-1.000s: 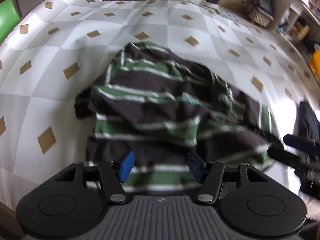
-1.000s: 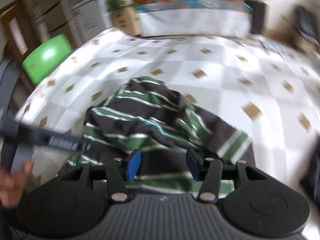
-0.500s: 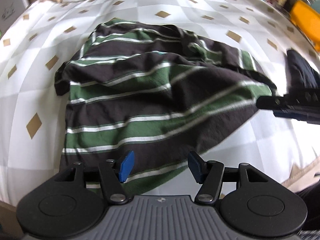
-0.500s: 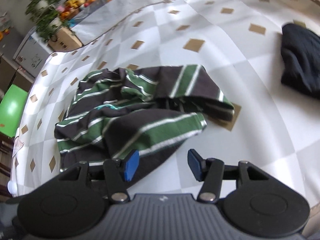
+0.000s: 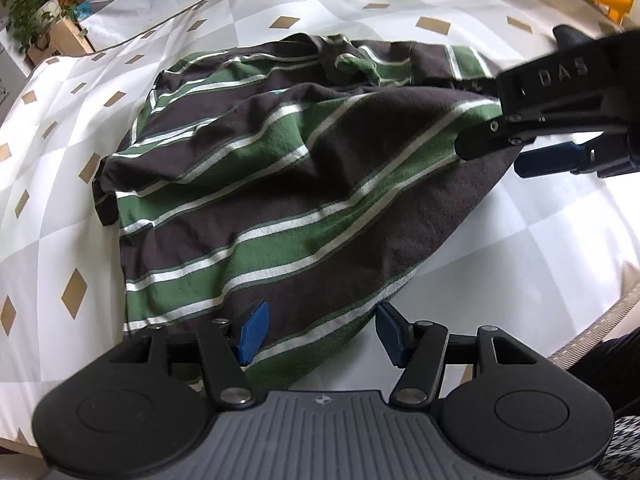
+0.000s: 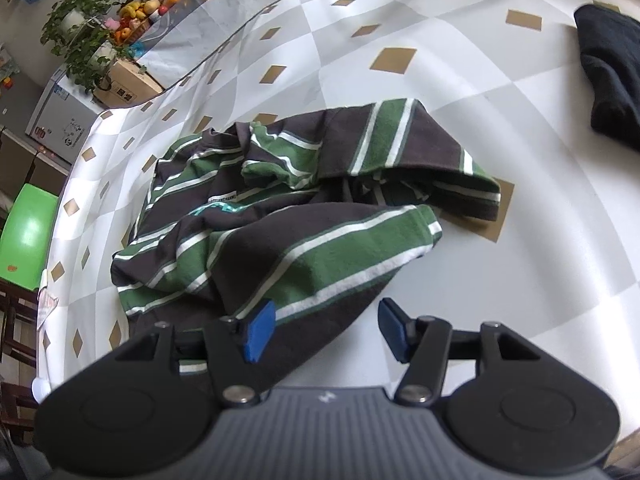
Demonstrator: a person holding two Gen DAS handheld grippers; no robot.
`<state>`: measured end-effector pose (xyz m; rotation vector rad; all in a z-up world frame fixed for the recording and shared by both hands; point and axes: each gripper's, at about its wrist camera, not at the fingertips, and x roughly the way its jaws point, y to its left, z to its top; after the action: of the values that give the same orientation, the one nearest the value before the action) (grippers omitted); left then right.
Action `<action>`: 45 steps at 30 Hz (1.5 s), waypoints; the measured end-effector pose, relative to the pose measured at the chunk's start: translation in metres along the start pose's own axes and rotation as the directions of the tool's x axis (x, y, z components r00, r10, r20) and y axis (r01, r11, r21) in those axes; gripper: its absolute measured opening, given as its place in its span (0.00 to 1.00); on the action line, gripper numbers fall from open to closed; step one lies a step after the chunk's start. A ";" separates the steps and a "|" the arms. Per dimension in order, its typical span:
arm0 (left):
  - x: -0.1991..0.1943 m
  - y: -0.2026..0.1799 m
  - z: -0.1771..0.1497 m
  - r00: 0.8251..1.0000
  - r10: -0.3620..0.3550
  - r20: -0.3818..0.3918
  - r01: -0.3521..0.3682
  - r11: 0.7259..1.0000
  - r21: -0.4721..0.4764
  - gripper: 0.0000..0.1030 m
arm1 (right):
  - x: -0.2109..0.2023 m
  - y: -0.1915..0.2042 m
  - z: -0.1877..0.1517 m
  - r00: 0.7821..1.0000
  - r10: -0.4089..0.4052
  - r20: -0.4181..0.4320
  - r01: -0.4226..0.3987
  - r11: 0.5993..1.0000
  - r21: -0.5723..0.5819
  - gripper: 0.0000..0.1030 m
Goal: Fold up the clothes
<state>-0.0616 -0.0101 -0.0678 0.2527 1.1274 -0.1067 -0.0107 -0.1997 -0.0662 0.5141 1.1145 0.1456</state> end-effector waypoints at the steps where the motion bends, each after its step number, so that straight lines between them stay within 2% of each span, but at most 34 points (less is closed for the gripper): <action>1: 0.001 -0.001 0.000 1.000 0.003 0.001 -0.003 1.000 0.005 0.56 | 0.002 -0.001 0.000 1.000 0.003 -0.002 -0.003 1.000 0.009 0.53; 3: 0.003 -0.004 0.001 1.000 0.007 0.000 -0.007 1.000 0.014 0.57 | 0.006 -0.003 0.000 1.000 0.008 -0.004 -0.008 1.000 0.023 0.54; 7: 0.006 -0.007 0.002 1.000 0.019 0.022 -0.019 1.000 0.023 0.64 | 0.013 -0.005 0.001 1.000 0.012 -0.001 -0.011 0.999 0.046 0.55; 12: 0.008 -0.007 0.005 0.999 0.015 0.044 -0.016 1.000 0.009 0.66 | 0.017 -0.003 0.001 0.999 0.034 0.011 -0.034 0.998 0.058 0.56; 17: 0.011 0.003 0.008 0.999 0.005 0.047 -0.002 0.998 -0.070 0.64 | 0.018 0.003 0.003 0.996 0.087 0.030 -0.089 0.994 0.059 0.56; 22: 0.006 0.017 0.013 0.997 -0.002 0.083 0.016 0.985 -0.173 0.62 | 0.010 0.015 0.009 0.983 0.160 0.092 -0.163 0.986 0.031 0.56; 26: 0.004 0.036 0.016 0.994 0.001 0.106 0.029 0.960 -0.279 0.62 | 0.008 0.025 0.014 0.968 0.214 0.129 -0.216 0.976 0.003 0.57; 33: 0.011 0.069 0.017 0.995 -0.008 0.104 0.055 0.887 -0.458 0.62 | 0.016 0.044 0.026 0.951 0.268 0.154 -0.263 0.963 -0.056 0.58; 40: 0.028 0.084 0.019 0.997 -0.021 0.074 0.057 0.840 -0.540 0.62 | 0.026 0.054 0.030 0.942 0.296 0.155 -0.290 0.955 -0.064 0.63; 45: 0.036 0.088 0.024 0.997 0.009 0.071 0.032 0.833 -0.553 0.63 | 0.028 0.052 0.032 0.947 0.305 0.104 -0.302 0.952 -0.044 0.65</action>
<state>-0.0061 0.0704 -0.0779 -0.2790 1.0423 0.2028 0.0373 -0.1546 -0.0547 0.6602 0.9190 0.3966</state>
